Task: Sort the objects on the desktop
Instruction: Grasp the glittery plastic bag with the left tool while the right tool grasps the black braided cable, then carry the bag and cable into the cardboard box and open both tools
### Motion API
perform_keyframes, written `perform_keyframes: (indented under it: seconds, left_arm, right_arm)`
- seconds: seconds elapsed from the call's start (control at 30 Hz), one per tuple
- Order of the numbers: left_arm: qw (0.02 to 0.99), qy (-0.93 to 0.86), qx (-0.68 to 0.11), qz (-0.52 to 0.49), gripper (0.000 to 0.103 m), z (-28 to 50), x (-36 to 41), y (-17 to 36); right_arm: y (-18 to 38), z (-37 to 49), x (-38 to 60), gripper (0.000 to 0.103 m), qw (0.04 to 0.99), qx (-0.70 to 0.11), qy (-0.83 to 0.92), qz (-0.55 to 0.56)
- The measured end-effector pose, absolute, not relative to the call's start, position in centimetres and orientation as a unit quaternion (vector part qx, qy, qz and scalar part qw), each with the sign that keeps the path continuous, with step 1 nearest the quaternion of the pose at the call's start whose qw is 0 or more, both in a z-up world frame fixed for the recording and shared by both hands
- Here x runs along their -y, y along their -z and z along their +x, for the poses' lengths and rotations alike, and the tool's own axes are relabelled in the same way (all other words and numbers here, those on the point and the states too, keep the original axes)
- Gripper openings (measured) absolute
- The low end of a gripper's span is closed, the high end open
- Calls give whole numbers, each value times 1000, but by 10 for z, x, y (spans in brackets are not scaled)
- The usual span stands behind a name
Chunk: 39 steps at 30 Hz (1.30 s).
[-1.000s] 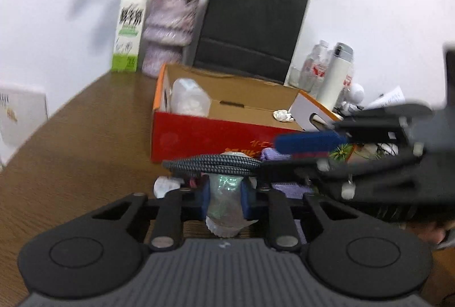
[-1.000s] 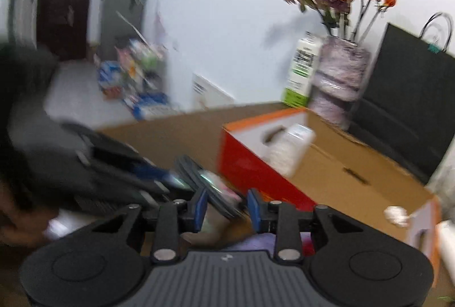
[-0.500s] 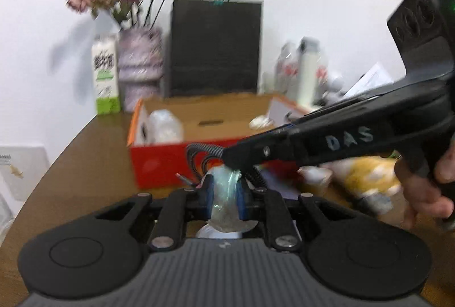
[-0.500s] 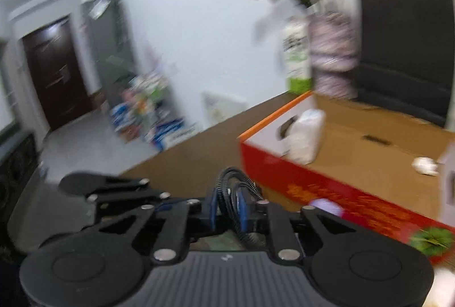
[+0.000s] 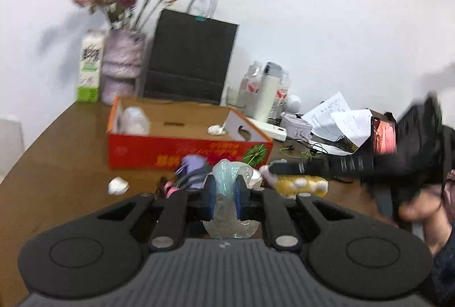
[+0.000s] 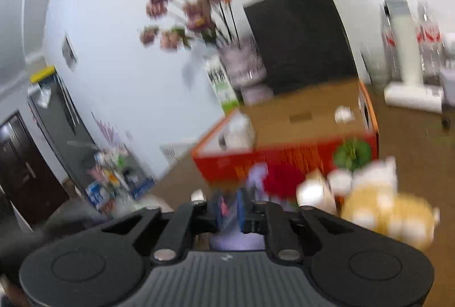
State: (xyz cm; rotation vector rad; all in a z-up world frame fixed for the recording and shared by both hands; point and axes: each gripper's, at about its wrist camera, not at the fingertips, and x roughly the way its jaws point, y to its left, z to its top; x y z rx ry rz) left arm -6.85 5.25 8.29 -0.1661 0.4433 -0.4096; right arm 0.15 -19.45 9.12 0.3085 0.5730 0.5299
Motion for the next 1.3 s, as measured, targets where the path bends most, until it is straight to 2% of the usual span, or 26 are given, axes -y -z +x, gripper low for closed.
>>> perform_keyframes:
  seconds: [0.03,0.1,0.2,0.27,0.3,0.33,0.37,0.4,0.43,0.47,0.53,0.7,0.77,0.9,1.0,1.03,1.07,1.13,1.2,1.3]
  left_arm:
    - [949,203,-226,-88,14,-70,-58,-80]
    - [942,205,-249,-91,14,-72,-60,-69]
    - [938,197,-275,-70,14,-77,-51,-49]
    - [937,190,-287,-61,16,-76,-45,-38]
    - [937,182,-292,-55,18,-75,-43,-33]
    - [940,166,-295,-42,25,-75,-39,-28]
    - [944,152,-293,-27,35,-76,-36,-26]
    - [947,145,-285,-7,43,-78,-32,-25]
    - [949,145,-280,2,62,-79,-31,-25]
    - [950,148,-276,7,77,-81,-30,-26]
    - [952,154,-266,13,84,-86,-29,-27]
    - [951,146,-269,40,84,-87,-21,-21]
    - [949,160,-270,39,84,-87,-18,-20]
    - [950,135,-280,41,83,-83,-12,-19]
    - [947,131,-291,38,77,-82,-11,-18]
    - [946,129,-294,37,69,-82,-12,-18]
    - [945,127,-299,36,55,-81,-12,-18]
    - [944,117,-308,28,43,-76,-13,-17]
    - [945,115,-307,19,40,-76,-16,-17]
    - [945,109,-307,15,40,-76,-16,-18]
  right_arm:
    - [-82,-1,193,27,909,-287,-257,156]
    - [-70,-1,190,41,902,-296,-259,176]
    - [-60,16,178,50,902,-304,-244,184]
    - [-53,32,169,49,905,-313,-219,187]
    - [-50,39,165,45,905,-318,-210,189]
    - [-47,46,161,36,905,-321,-204,190]
    - [-44,52,154,15,907,-322,-198,185]
    - [-42,56,147,12,910,-329,-185,170]
    - [-41,56,141,12,912,-332,-181,156]
    - [-43,53,136,9,915,-327,-187,146]
    - [-57,35,134,8,927,-297,-188,134]
    - [-97,-28,169,8,957,-225,-160,91]
    - [-96,-49,193,9,954,-245,-152,84]
    - [-54,-76,235,8,932,-324,-125,104]
    - [-36,-86,243,8,940,-321,-77,90]
    - [-33,-87,242,12,943,-319,-64,74]
    - [-31,-88,240,15,944,-321,-55,60]
    - [-31,-91,240,25,946,-312,-54,64]
    - [-33,-98,236,37,946,-304,-89,73]
    - [-36,-110,219,38,938,-311,-140,53]
